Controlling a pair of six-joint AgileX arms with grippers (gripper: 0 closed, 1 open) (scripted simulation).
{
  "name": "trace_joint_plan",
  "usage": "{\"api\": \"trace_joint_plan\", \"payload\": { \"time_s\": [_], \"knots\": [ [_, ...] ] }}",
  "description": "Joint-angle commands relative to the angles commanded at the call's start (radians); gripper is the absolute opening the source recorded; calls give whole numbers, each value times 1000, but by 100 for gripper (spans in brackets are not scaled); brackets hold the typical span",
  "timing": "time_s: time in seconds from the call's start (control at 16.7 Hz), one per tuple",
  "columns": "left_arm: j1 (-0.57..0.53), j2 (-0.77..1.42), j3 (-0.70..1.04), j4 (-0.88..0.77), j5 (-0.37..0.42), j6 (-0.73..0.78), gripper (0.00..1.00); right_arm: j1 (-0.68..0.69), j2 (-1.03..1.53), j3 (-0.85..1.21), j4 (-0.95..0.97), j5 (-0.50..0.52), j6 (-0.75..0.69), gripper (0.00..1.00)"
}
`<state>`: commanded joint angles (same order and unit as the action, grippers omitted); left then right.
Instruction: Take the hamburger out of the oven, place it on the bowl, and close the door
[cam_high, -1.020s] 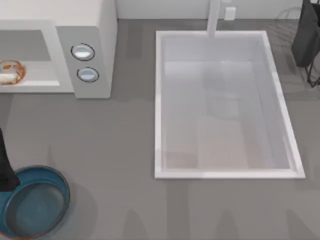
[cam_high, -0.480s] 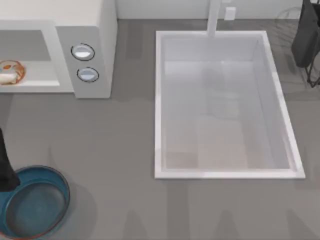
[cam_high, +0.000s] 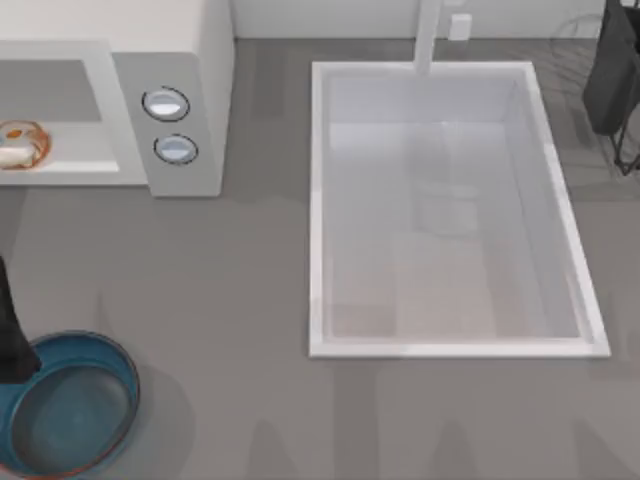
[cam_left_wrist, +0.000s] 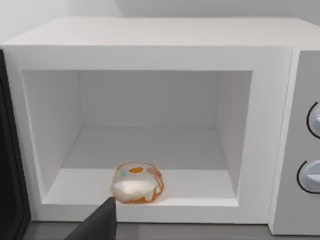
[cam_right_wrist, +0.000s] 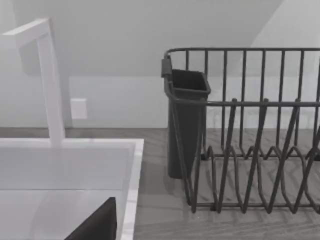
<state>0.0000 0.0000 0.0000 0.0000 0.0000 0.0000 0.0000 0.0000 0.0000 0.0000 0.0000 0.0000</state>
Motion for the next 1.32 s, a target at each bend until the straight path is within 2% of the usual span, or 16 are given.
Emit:
{"api": "trace_joint_plan", "payload": {
  "time_s": [0.36,0.6,0.9,1.32],
  "knots": [
    [2,29,11,14,2,1,100,0,0,0,0,0,0,100],
    [13,202,75,98,16,6,100,0,0,0,0,0,0,100],
    [38,589,219,285,46,18,100,0,0,0,0,0,0,100],
    [84,1293,481,626,101,40,100,0,0,0,0,0,0,100]
  ]
}}
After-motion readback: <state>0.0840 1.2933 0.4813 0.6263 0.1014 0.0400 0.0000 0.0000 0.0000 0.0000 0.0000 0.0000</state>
